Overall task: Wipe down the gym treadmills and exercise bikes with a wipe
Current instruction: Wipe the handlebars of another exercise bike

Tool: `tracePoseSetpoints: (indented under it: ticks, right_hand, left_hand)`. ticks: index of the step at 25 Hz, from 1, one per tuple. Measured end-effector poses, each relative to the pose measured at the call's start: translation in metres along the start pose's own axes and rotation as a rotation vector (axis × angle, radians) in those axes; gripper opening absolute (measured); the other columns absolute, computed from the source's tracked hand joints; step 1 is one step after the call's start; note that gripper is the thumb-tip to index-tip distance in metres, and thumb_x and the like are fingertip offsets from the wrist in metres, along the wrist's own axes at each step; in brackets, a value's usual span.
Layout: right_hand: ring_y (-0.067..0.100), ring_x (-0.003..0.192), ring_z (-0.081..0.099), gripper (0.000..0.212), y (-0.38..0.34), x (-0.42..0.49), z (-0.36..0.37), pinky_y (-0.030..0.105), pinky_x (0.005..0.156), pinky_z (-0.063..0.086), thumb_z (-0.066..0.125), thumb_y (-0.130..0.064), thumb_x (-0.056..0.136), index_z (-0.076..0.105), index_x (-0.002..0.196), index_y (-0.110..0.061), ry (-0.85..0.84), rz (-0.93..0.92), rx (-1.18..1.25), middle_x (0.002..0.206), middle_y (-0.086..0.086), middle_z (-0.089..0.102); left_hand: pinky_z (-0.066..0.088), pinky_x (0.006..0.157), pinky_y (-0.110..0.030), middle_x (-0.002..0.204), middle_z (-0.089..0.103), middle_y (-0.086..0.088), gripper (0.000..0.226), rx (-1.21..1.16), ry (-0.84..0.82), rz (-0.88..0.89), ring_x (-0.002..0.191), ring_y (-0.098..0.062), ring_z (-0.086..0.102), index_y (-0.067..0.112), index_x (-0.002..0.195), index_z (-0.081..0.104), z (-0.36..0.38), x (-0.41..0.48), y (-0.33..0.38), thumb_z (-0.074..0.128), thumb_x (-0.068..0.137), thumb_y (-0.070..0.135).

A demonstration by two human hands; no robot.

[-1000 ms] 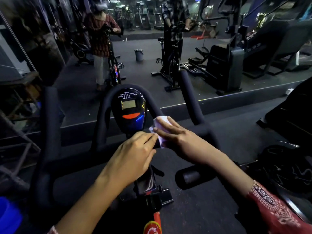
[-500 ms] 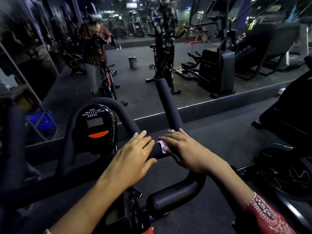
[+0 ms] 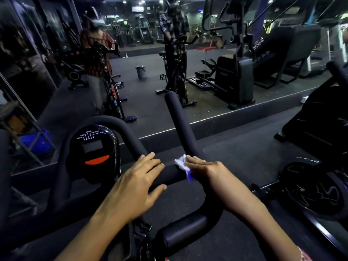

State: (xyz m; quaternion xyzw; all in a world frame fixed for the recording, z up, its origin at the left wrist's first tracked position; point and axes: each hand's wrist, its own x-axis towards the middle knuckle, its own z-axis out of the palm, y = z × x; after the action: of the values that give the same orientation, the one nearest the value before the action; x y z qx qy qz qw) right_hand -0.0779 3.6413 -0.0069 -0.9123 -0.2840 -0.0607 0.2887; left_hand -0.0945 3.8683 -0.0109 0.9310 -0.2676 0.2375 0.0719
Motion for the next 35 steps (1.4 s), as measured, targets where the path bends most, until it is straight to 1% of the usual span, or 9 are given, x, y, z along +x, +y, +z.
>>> tracePoseSetpoints:
  ticks: [3,7,12,16,19,23,28,32,35]
  right_hand:
    - [0.013,0.116,0.058,0.047,0.0,0.013,-0.016,0.033,0.085,0.046,0.064,-0.009,0.088,0.061,0.108,-0.051,0.156,0.031,-0.008,0.122,-0.011,0.063]
    - [0.019,0.141,0.023,0.036,0.004,0.034,0.001,0.03,0.112,0.02,0.046,-0.025,0.101,0.056,0.132,-0.008,0.052,0.007,-0.08,0.151,0.002,0.034]
    - [0.021,0.102,0.056,0.03,0.002,0.011,0.019,0.037,0.079,0.047,0.05,0.006,0.087,0.064,0.1,-0.017,0.185,0.125,-0.094,0.112,-0.002,0.055]
    - [0.019,0.076,0.063,0.017,-0.007,0.023,-0.009,0.015,0.059,0.04,0.06,-0.002,0.083,0.063,0.085,-0.018,0.29,0.193,0.034,0.078,-0.002,0.058]
    - [0.026,0.104,0.063,0.027,-0.016,0.07,-0.027,0.023,0.088,0.046,0.052,-0.013,0.09,0.065,0.108,0.001,0.548,0.064,0.108,0.107,0.016,0.068]
    - [0.033,0.135,0.031,0.052,0.003,0.15,-0.006,0.033,0.105,0.033,0.045,0.008,0.087,0.045,0.138,-0.003,0.43,0.035,-0.085,0.147,0.02,0.036]
    - [0.041,0.125,0.048,0.046,0.028,0.163,-0.005,0.04,0.085,0.048,0.049,0.004,0.082,0.054,0.126,-0.004,0.281,-0.004,-0.123,0.152,0.014,0.032]
    - [0.039,0.113,0.055,0.029,0.036,0.113,-0.019,0.018,0.079,0.038,0.049,-0.004,0.084,0.062,0.11,-0.007,0.266,-0.045,-0.058,0.141,0.005,0.05]
    - [0.035,0.13,0.044,0.043,0.03,0.132,-0.032,0.023,0.096,0.038,0.046,-0.002,0.085,0.057,0.126,0.002,0.438,0.053,0.009,0.145,0.022,0.043]
  left_hand:
    - [0.027,0.11,-0.034,0.113,0.067,-0.007,0.046,-0.005,-0.012,-0.007,0.119,-0.024,0.056,0.005,0.111,0.069,0.0,0.002,-0.001,0.077,0.075,0.032]
    - [0.019,0.111,-0.03,0.112,0.067,-0.007,0.052,-0.034,-0.021,-0.021,0.117,-0.025,0.057,0.005,0.109,0.07,0.001,0.002,-0.002,0.058,0.076,0.042]
    - [0.025,0.109,-0.03,0.112,0.068,-0.006,0.046,-0.004,-0.01,-0.004,0.117,-0.024,0.057,0.005,0.109,0.071,0.001,0.001,-0.001,0.076,0.072,0.033]
    - [0.032,0.1,-0.052,0.114,0.067,-0.011,0.047,0.041,0.004,-0.039,0.118,-0.03,0.058,0.007,0.099,0.074,-0.005,0.013,0.001,0.066,0.077,0.048]
    - [0.028,0.101,-0.049,0.117,0.064,-0.02,0.047,0.1,0.093,-0.154,0.118,-0.037,0.056,0.002,0.097,0.073,-0.014,0.05,-0.005,0.067,0.077,0.044]
    - [0.013,0.115,-0.036,0.141,0.044,-0.022,0.052,0.104,0.059,-0.344,0.138,-0.035,0.031,0.0,0.129,0.054,-0.012,0.097,-0.011,0.065,0.087,0.029]
    - [0.024,0.108,-0.027,0.145,0.043,-0.014,0.047,-0.562,0.096,-0.743,0.136,-0.025,0.036,0.005,0.141,0.04,0.013,0.148,-0.022,0.045,0.099,0.025]
    - [0.044,0.079,-0.032,0.089,0.058,-0.009,0.019,-1.207,0.218,-0.955,0.09,-0.02,0.053,0.019,0.08,0.061,0.025,0.177,-0.026,0.052,0.097,0.021]
    - [0.051,0.073,-0.031,0.08,0.061,-0.008,0.024,-1.289,0.334,-0.986,0.079,-0.018,0.058,0.018,0.073,0.062,0.03,0.184,-0.026,0.056,0.095,0.02]
